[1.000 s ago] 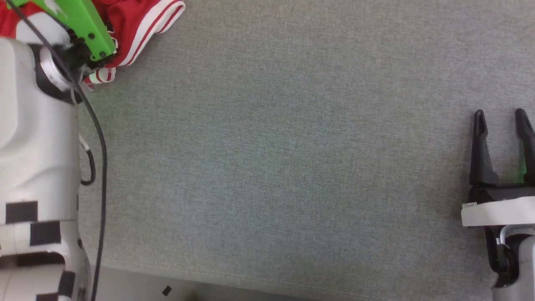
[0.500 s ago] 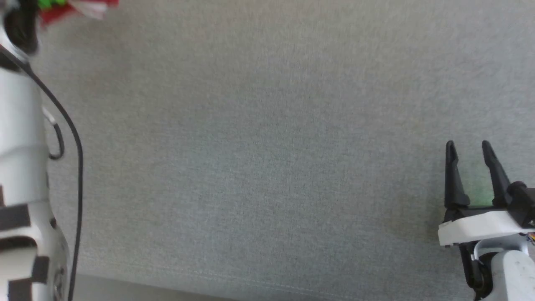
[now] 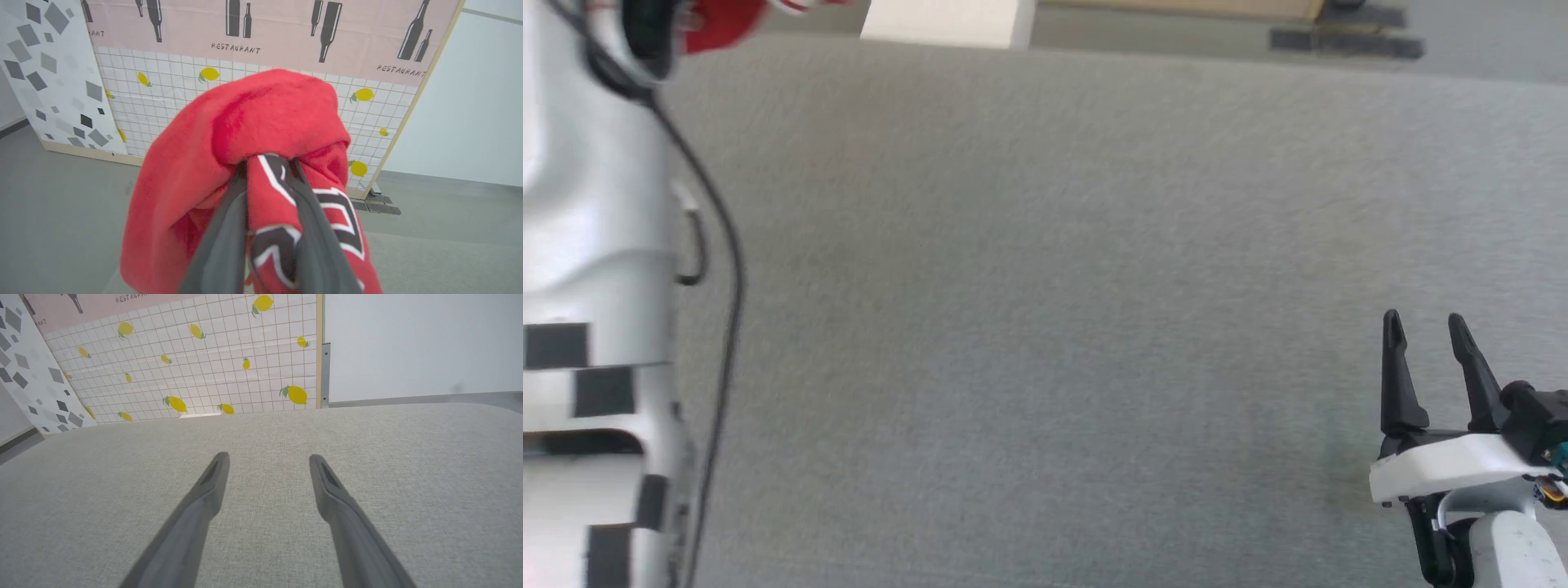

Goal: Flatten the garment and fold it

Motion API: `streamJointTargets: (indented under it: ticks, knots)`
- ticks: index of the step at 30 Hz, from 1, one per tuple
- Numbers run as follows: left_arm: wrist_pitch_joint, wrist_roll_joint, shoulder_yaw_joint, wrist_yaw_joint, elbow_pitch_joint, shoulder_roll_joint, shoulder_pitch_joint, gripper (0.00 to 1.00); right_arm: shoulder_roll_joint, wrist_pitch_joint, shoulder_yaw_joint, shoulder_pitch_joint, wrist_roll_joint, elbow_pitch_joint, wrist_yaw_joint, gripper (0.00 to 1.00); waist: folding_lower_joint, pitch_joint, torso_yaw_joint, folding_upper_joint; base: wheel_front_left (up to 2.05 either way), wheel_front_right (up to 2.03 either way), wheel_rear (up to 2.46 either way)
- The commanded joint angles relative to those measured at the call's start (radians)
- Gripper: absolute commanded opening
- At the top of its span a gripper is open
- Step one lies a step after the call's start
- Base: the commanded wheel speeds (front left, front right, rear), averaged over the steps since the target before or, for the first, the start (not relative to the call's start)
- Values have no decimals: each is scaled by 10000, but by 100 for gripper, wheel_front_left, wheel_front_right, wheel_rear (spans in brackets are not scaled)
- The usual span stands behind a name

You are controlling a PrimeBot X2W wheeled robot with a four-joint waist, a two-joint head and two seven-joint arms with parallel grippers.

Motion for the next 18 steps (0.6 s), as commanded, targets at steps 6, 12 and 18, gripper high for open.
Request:
streamJointTargets:
  ticks: [6, 12, 18]
  knots:
    - [-376, -383, -447, -386, 358, -1000, 248, 0, 13, -58, -175, 276, 87, 80, -17, 100, 1, -1036, -1553, 0, 0, 0, 0]
    - [-689, -633, -985, -696, 760, -1704, 817, 0, 13, -59, -338, 388, 151, 49, -17, 100, 1, -1119, -2534, 0, 0, 0, 0]
    - [-808, -729, -1852, -791, 1558, -2035, 1729, 0, 14, -60, -471, 564, 218, 29, -17, 100, 1, -1063, -3145, 0, 0, 0, 0]
